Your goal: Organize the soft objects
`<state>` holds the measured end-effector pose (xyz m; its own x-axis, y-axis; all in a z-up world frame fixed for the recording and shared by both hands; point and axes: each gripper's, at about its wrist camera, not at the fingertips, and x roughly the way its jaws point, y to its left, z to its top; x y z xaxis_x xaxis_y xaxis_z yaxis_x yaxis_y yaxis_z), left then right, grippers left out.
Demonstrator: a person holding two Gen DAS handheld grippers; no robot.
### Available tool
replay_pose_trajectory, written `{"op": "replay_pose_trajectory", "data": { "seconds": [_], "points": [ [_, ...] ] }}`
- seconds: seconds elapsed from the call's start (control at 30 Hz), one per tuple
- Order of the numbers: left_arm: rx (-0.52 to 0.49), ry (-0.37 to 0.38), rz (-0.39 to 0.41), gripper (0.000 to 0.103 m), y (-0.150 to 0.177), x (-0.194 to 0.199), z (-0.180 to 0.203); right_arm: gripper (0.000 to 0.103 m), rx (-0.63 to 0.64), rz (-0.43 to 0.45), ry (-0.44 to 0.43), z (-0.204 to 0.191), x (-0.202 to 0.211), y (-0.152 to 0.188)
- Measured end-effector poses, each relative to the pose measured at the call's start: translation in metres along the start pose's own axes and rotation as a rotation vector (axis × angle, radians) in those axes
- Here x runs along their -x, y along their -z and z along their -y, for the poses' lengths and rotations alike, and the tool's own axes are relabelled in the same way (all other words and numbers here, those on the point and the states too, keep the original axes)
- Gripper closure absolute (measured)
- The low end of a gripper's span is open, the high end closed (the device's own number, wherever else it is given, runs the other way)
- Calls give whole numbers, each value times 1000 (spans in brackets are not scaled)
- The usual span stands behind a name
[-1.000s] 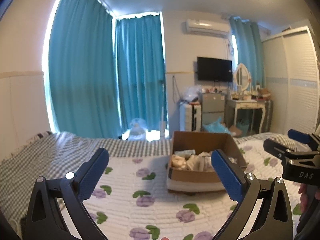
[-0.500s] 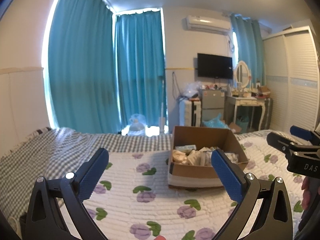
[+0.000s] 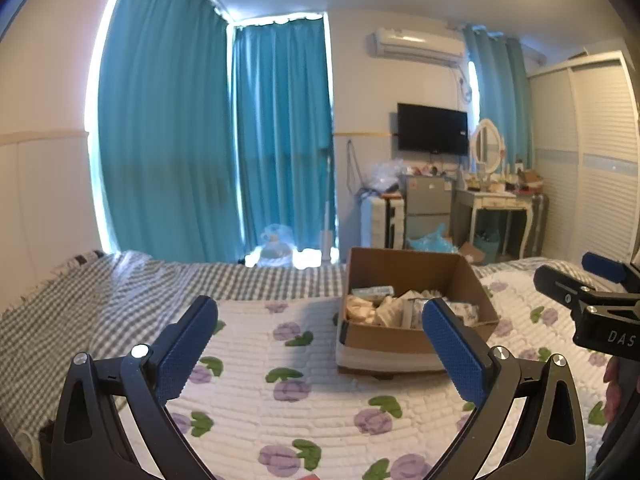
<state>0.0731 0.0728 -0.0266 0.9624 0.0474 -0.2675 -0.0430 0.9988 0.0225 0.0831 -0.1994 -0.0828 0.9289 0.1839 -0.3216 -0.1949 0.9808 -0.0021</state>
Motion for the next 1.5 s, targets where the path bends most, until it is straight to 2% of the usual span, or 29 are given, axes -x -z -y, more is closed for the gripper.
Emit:
{"op": "replay_pose_trajectory", "data": {
  "seconds": [1.5],
  "points": [
    [7, -14, -22, 0, 4, -2, 1, 0, 8, -32, -5, -3, -6, 7]
  ]
}}
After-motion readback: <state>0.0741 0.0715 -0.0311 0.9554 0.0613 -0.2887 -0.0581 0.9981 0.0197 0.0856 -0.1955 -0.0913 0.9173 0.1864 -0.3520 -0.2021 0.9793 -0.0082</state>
